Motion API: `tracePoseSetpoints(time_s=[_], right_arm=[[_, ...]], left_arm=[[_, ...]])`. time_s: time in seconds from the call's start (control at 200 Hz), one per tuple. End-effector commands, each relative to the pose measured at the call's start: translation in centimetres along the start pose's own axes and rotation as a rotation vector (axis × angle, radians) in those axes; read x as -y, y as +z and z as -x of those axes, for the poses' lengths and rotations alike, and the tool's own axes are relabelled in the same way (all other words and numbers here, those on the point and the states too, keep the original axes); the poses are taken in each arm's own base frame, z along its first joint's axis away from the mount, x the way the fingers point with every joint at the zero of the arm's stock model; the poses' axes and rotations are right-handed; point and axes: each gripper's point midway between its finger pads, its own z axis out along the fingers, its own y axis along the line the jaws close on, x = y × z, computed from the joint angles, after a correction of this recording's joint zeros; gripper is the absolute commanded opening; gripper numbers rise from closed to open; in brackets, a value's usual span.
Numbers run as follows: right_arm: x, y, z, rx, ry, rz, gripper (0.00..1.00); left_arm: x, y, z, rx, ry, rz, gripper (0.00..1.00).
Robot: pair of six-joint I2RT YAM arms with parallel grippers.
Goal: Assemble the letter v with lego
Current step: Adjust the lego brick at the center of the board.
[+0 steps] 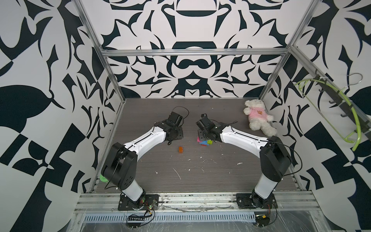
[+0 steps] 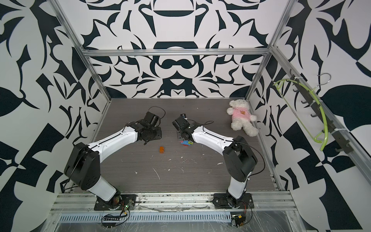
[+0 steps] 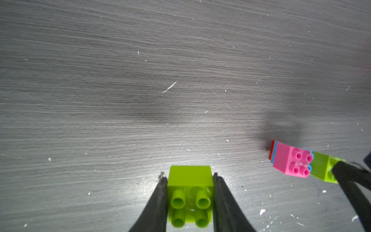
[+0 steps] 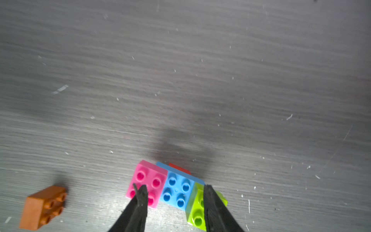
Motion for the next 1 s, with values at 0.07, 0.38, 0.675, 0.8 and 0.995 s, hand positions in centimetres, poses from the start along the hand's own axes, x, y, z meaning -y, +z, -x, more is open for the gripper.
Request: tracePoseSetpoints(time_s=[0.07,0.38,0.675,0.8,0.995], right_arm=[[-1.7,-0.8,0.5,0.015,-0.012,0.079,0.38],[-2.7,1.0,-0.7,-0.005,0.027,0.128,0.12],[-1.5,1.7,-1.8,-0.013,0.046,0.087,0.07],[-1.4,1.8,-2.1,-0.010,0.057,0.097,0.06],[-1.5,1.2,-1.7,0.009,0.066,0.112,0.05]], left_arm=[[-1.1,-0.7,-0.3,0.001,0.007,0.019,0.16],[-2.4,-0.7,-0.5,-0.003,-0.014,0.032,0.15],[-2.6,-0.5,-0.6,-0.010,-0.020,0.031,0.15],[-2.5,-0.5,-0.6,-0.010,-0.020,0.028,0.15],[-2.4,-0.5,-0.4,-0.008,-0.021,0.027,0.15]])
